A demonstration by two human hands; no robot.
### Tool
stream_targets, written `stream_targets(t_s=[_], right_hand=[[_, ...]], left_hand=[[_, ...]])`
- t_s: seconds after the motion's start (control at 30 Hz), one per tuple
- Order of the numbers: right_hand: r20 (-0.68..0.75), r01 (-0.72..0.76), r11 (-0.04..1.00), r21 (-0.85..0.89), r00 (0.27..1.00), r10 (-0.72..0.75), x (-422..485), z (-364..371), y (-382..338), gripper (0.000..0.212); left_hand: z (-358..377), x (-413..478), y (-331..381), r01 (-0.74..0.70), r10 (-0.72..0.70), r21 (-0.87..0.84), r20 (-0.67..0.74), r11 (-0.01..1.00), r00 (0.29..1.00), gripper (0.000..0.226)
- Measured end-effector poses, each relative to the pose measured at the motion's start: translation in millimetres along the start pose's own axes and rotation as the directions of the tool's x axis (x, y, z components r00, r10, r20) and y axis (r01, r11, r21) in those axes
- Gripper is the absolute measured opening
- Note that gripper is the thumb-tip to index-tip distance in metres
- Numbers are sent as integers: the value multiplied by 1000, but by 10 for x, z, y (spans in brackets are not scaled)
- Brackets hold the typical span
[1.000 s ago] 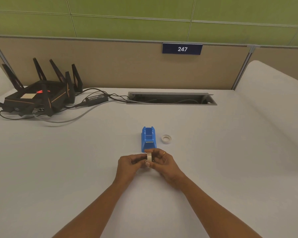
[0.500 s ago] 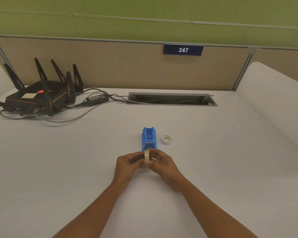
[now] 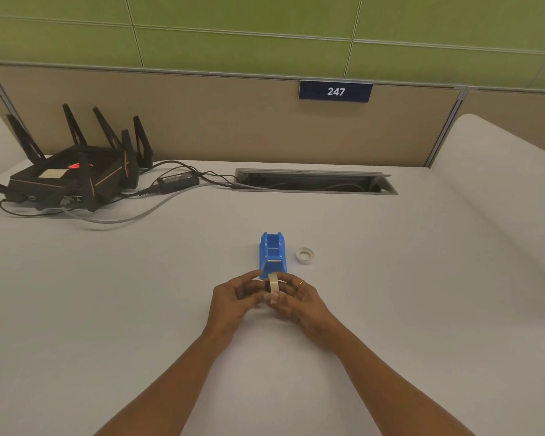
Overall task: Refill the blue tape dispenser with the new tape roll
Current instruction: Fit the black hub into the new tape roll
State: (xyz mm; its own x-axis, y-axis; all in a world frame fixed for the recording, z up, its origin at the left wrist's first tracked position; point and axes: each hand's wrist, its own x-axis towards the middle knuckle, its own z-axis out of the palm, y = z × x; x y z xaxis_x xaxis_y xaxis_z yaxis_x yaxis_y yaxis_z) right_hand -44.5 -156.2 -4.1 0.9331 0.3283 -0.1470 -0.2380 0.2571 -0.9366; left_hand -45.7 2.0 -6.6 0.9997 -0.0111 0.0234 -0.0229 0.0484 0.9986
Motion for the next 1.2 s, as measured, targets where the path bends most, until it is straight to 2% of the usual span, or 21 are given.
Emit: stream_targets(t_s=[0.17, 0.33, 0.47, 0.7, 0.83, 0.9, 0.97, 1.07, 1.2], right_hand=[[-5, 8, 1000, -15, 1000, -8, 6, -6, 11, 47], [-38, 28, 993, -114, 999, -33, 28, 1, 43, 56], [-77, 47, 973, -226, 995, -66, 27, 9, 44, 46], [-142, 42, 913, -405, 984, -108, 50, 19, 3, 51], [-132, 61, 819, -570, 978, -165, 42, 0, -34, 62], [-132, 72, 784, -617, 972, -193, 34, 11, -52, 58], [-131, 87, 762, -642, 967, -220, 27, 31, -69, 52], [-119, 94, 790, -606, 971, -207, 14, 66, -118, 58], [-116, 158, 766, -623, 950, -290, 50, 76, -231, 62]], left_hand=[[8, -8, 11, 7, -7, -16, 8, 1000, 1000, 40], [11, -22, 55, 20, -20, -30, 17, 999, 1000, 21], [21, -11, 76, 51, -50, -70, 17, 996, 999, 19], [89, 20, 96, 132, -131, -117, 14, 984, 991, 21], [124, 6, 139, 186, -181, -172, 45, 967, 982, 16], [145, -2, 172, 195, -190, -166, 51, 967, 981, 12], [162, 4, 198, 209, -207, -147, 31, 967, 978, 12], [168, 51, 221, 243, -244, -107, 0, 964, 970, 14], [182, 104, 340, 305, -311, -277, 23, 911, 950, 13]])
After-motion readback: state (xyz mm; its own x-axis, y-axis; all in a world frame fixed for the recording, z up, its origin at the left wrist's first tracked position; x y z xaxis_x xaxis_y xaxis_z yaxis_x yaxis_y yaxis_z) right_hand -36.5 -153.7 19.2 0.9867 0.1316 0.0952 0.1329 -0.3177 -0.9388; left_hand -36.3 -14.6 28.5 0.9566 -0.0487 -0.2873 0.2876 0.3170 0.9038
